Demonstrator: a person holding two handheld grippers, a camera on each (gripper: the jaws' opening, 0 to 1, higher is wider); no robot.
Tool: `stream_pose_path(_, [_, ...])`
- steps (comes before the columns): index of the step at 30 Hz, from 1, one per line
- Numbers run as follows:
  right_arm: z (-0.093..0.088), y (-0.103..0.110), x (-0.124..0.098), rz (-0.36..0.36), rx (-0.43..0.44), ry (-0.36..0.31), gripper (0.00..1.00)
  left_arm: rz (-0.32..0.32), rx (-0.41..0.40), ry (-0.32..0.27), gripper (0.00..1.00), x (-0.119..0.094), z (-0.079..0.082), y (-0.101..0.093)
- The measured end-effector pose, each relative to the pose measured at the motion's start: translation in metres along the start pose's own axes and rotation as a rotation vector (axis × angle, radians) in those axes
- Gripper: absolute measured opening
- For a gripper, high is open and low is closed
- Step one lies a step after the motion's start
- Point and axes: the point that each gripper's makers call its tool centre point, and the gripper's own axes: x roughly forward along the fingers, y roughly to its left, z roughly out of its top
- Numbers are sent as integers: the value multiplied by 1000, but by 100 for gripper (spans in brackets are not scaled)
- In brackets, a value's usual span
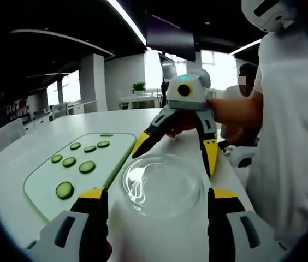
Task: Open the petri dish lid, add cucumber slices into the petri dish, and close the lid
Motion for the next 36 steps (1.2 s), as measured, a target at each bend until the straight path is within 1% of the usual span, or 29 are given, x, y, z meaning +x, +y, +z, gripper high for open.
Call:
stream_pose_path(4, [-1,1,1,10,-6,8,73,-16,11,16,72,0,-3,-1])
stream_pose_path(6, [-1,1,2,13,-5,11,73,-26,7,8,71,-1,-1,-1])
stream_pose_path(9, [-2,1,2,19,-12,16,73,-25,8,1,71,0,0,-1])
stream_pose_path(11, [-2,1,3,22,-12,17,73,-24,8,2,71,2,0,1])
stream_pose_path(15, [-2,0,4,27,-17,21,73,-42,-8,9,71,4,-1,-1])
stream_pose_path(18, [-1,0,4,34,-25,22,72,-50,-2,14,71,6,-2,-2])
stream_pose_path(20, [1,-1,4,36,-30,23,72,-50,-2,12,71,6,-1,-1])
stream_pose_path(23, [1,-3,4,38,-34,28,72,-60,-30,-8,71,7,2,-2])
stream_pose_path(25, [1,-3,4,43,-33,31,72,-60,-32,-12,72,8,2,-1])
stream_pose_path(30, [-1,-2,6,62,-24,39,72,-64,-31,-11,72,9,0,1])
stream_pose_path(36, [-6,-5,9,65,-16,49,71,-74,-27,9,72,13,-5,0])
